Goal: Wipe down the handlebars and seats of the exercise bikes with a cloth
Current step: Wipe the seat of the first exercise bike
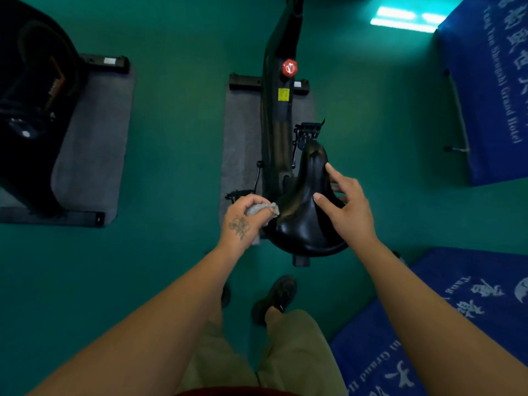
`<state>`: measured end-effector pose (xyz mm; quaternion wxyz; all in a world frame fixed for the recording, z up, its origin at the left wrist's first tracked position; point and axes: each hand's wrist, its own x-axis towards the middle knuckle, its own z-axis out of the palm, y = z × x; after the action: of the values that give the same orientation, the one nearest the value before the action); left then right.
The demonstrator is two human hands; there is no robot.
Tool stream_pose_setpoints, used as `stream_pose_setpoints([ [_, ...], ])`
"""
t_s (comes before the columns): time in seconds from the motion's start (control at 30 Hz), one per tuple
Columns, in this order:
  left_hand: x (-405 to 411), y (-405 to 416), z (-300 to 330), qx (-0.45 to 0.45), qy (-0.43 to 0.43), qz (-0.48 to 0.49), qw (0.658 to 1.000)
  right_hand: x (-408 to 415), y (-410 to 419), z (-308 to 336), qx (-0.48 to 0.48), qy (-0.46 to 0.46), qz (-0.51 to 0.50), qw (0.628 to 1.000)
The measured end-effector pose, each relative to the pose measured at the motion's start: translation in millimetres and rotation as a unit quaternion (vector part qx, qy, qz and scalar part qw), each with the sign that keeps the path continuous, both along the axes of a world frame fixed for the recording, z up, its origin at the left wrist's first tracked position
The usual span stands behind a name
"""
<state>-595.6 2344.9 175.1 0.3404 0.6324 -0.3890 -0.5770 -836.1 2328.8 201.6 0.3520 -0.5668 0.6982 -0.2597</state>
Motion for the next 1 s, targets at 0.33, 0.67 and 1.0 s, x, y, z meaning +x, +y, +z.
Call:
stream_pose_setpoints([
  [0.33,-12,23,9,-0.061,-0.028,0.064,0.996,-7,-3,-1,-0.01,-0.01,0.03,0.999],
  [0.67,-17,49,8,-0.103,-0.044,0.074,0.991,-11,-4,-3,-0.013,-0.009,0.046,0.999],
  [1.0,-8,55,5,-0.155,-0.057,0.052,0.985,-16,-6,-6,-0.021,-0.01,0.065,0.998],
])
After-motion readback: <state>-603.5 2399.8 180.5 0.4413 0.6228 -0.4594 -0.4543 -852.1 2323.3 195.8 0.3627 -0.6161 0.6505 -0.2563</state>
